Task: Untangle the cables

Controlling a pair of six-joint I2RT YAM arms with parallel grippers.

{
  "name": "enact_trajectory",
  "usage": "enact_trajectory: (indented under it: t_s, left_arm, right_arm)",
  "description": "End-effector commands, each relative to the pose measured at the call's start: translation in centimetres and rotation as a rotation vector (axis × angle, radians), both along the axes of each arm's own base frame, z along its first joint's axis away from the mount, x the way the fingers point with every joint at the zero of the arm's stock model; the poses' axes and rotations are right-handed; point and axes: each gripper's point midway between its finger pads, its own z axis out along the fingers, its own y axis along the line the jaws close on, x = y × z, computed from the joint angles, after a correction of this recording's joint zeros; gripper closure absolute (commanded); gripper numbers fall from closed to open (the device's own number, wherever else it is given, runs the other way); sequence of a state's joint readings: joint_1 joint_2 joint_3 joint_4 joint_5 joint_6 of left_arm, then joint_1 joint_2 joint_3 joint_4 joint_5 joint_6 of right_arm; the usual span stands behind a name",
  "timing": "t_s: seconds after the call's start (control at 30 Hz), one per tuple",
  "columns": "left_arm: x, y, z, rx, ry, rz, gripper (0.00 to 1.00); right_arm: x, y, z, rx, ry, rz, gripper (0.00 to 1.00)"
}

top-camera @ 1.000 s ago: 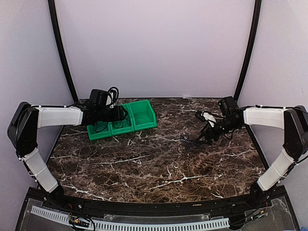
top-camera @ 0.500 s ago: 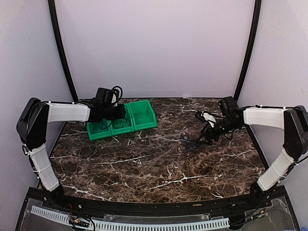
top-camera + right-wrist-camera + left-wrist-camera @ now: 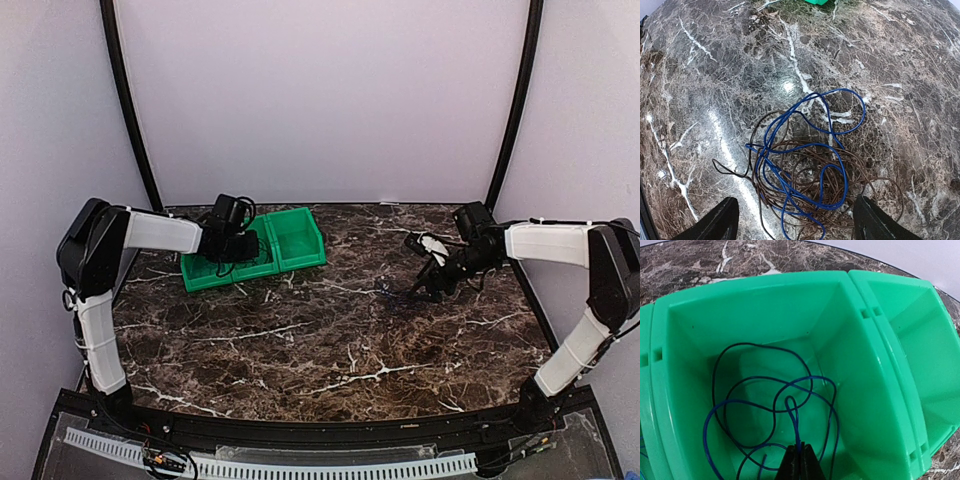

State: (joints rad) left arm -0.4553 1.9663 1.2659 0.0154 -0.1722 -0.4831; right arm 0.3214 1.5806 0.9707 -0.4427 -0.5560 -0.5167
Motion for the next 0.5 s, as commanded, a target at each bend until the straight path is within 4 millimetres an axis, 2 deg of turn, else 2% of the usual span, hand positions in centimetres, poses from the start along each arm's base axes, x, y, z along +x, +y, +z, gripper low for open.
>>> enact_trajectory:
  t_s: [0.0, 0.03, 0.1, 0.13, 0.2, 0.33, 0.47]
  left_arm:
    - [0.2, -0.5, 3.8, -0.065, -0.044, -0.002, 0.99]
    - [-0.1, -0.5, 4.1, -0.075, -0.047, -0.003, 0.97]
    - [-0.3, -0.4, 6.1, -0.089, -0.086, 0.006, 0.84]
    - [-0.6, -0.2, 7.1, -0.089, -0.1, 0.013, 0.73]
    - [-1.3, 0.3, 8.1, -0.07, -0.116, 0.041, 0.62]
    - [-3.0, 0.9, 8.6, -0.066, -0.131, 0.081, 0.53]
    - [-5.3, 0.1, 8.7, 0.004, -0.151, 0.058, 0.5]
  right_arm:
    - [0.4, 0.6, 1.0, 0.014, -0.029, 0.016, 0.19]
    - [0.4, 0.6, 1.1, 0.016, -0.028, 0.018, 0.19]
    - [0.4, 0.6, 1.0, 0.016, -0.024, 0.021, 0.19]
    - [0.4, 0.6, 1.0, 0.016, -0.023, 0.022, 0.19]
    - [0.3, 0.7, 1.0, 0.016, -0.018, 0.027, 0.19]
    - [0.2, 0.7, 1.1, 0.016, -0.021, 0.028, 0.19]
    - [0.2, 0.9, 1.2, 0.024, -0.024, 0.03, 0.19]
